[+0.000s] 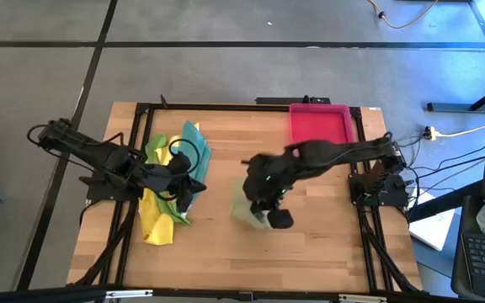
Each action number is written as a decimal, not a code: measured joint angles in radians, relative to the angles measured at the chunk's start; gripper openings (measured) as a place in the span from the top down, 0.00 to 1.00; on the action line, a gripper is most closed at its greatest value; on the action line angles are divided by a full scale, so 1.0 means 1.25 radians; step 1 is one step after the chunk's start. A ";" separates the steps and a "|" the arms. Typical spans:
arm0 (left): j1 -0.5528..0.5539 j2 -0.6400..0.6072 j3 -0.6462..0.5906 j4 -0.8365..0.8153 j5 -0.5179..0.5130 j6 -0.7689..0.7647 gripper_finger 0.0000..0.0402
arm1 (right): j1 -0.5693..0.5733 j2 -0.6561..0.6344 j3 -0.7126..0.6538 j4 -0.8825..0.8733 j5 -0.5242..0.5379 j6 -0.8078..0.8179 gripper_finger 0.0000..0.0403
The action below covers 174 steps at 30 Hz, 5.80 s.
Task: Fold microfiber towels
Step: Fold the light green towel
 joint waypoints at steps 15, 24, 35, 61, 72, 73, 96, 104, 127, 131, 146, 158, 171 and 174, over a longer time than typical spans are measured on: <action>-0.052 -0.001 0.000 0.022 -0.029 -0.007 1.00 | -0.081 0.002 0.147 -0.070 0.068 0.080 0.97; -0.042 -0.001 0.001 0.411 -0.142 0.400 1.00 | -0.082 0.006 0.121 -0.080 0.205 0.239 0.97; -0.055 -0.001 0.001 0.448 -0.144 0.388 1.00 | 0.006 0.005 0.121 -0.188 0.085 0.373 0.97; -0.085 -0.001 0.000 0.379 -0.149 0.358 1.00 | -0.049 -0.019 0.122 -0.402 0.311 0.158 0.97; -0.109 -0.001 0.000 0.306 -0.154 0.325 1.00 | -0.282 0.187 0.122 -0.100 0.319 -0.091 0.85; -0.109 -0.001 0.000 0.301 -0.159 0.324 1.00 | -0.305 0.211 0.122 -0.052 0.318 -0.091 0.82; -0.126 -0.007 0.000 0.304 -0.232 0.241 1.00 | -0.313 0.280 0.122 -0.365 0.174 -0.135 0.34; -0.139 -0.007 0.000 0.306 -0.241 0.224 1.00 | -0.216 0.280 0.122 -0.332 0.221 -0.136 0.43; -0.100 -0.145 0.000 0.364 -0.271 0.489 1.00 | -0.161 0.021 -0.394 0.078 0.338 0.053 0.48; -0.086 -0.144 0.000 0.359 -0.270 0.503 1.00 | -0.162 0.021 -0.484 0.128 0.332 -0.053 0.48; -0.049 -0.107 0.001 0.347 -0.324 0.429 1.00 | -0.173 0.016 -0.585 0.252 0.346 -0.218 0.48; -0.048 -0.105 0.001 0.342 -0.332 0.409 1.00 | -0.179 0.017 -0.667 0.317 0.358 -0.218 0.60; -0.049 -0.105 0.001 0.340 -0.332 0.387 1.00 | -0.207 0.025 -0.689 0.384 0.282 -0.219 0.71; -0.049 -0.105 0.001 0.339 -0.332 0.387 1.00 | -0.206 0.025 -0.700 0.388 0.282 -0.220 0.70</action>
